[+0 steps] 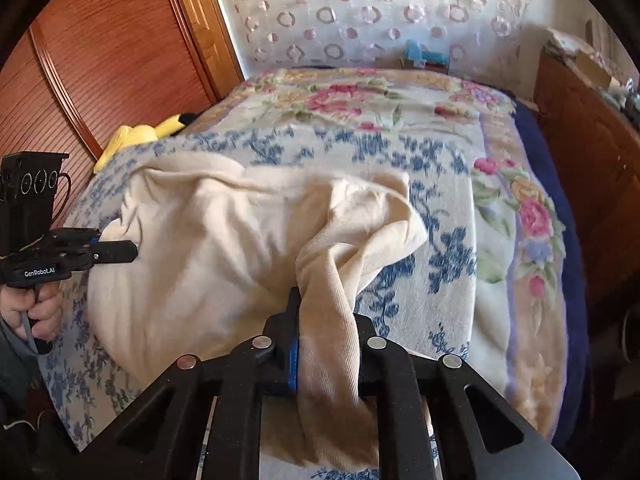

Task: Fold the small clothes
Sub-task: 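Grasp the folded cloth with both grippers and carry it toward the yellow plush toy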

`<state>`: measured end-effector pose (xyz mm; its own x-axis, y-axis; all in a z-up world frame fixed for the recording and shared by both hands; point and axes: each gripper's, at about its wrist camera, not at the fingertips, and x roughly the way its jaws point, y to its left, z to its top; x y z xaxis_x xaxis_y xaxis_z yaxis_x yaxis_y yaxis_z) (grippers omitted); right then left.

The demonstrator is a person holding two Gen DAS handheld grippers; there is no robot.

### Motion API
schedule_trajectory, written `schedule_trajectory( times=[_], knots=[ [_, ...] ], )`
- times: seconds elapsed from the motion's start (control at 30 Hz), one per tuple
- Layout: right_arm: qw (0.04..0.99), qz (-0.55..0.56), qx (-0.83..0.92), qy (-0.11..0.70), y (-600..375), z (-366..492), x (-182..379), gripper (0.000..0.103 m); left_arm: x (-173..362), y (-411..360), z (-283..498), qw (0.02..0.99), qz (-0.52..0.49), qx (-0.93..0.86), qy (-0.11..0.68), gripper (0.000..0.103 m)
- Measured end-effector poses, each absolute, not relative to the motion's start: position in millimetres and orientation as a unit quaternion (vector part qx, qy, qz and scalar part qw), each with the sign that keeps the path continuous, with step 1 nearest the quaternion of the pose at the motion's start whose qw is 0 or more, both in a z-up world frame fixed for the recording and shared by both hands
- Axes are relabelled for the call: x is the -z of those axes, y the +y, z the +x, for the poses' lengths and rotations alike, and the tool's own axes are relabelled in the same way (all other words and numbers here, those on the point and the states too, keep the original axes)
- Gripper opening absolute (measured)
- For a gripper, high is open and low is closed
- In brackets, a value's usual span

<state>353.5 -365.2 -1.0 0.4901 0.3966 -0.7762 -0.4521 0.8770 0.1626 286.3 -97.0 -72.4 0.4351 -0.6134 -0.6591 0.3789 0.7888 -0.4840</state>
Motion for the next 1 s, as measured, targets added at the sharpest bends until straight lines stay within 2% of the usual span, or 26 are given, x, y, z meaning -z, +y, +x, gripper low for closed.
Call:
schedule_trajectory(
  times=[0.2,0.47,0.8,1.0],
  knots=[
    [0.879,-0.065,-0.276,0.382,-339.1,341.1,-51.4,0.013,26.5,-56.3,255.5,0.858,-0.156,0.303,0.384,0.010],
    [0.864,-0.121,-0.363,0.328,-238.2,349.9,-90.6,0.013,-12.4,59.9,202.7,0.907,-0.176,0.219,0.314,0.010],
    [0.810,-0.179,-0.467,0.306,-41.8,412.7,-66.7,0.013,25.6,187.6,165.8,0.926,-0.208,0.078,0.305,0.010],
    [0.785,-0.208,-0.504,0.294,43.3,456.6,-43.9,0.013,51.7,225.1,168.1,0.924,-0.232,0.044,0.300,0.010]
  ],
)
